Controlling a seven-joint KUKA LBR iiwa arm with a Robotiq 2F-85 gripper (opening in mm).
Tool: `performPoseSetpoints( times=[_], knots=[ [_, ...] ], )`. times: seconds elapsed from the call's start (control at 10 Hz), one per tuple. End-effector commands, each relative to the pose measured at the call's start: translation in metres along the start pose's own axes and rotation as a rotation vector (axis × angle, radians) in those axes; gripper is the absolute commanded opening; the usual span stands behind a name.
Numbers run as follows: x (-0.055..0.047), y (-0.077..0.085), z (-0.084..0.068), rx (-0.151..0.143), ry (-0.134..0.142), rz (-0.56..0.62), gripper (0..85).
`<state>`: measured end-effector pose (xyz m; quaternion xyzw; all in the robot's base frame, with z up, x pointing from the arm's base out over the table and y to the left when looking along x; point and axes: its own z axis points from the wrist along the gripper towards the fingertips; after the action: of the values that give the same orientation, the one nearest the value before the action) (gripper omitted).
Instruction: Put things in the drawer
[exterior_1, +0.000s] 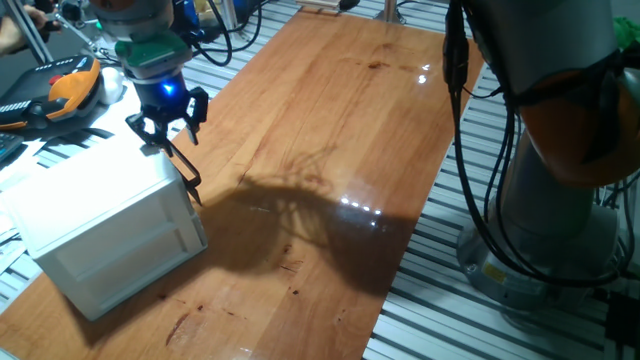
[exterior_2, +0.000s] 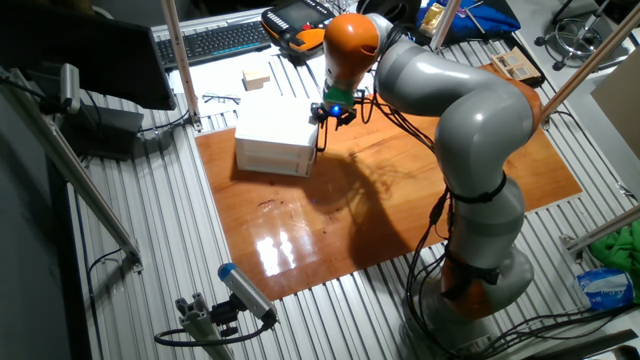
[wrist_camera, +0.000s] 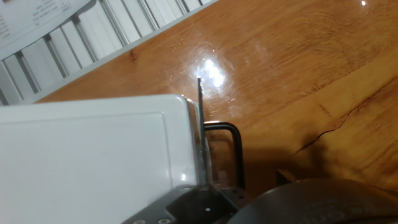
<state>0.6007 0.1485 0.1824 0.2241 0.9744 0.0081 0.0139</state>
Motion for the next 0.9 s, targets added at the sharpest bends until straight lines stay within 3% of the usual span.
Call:
performPoseSetpoints(
  times=[0.0,0.4,0.5,0.7,0.8],
  knots=[
    [-0.001,-0.002,-0.003,0.002,0.004,-0.002,51.0],
    [-0.009,-0.023,-0.033,0.035,0.012,-0.02,51.0],
    [-0.01,-0.03,-0.04,0.026,0.014,-0.022,51.0],
    [-0.012,-0.044,-0.054,0.027,0.021,-0.046,17.0],
    [-0.014,-0.049,-0.058,0.03,0.021,-0.058,17.0]
  ],
)
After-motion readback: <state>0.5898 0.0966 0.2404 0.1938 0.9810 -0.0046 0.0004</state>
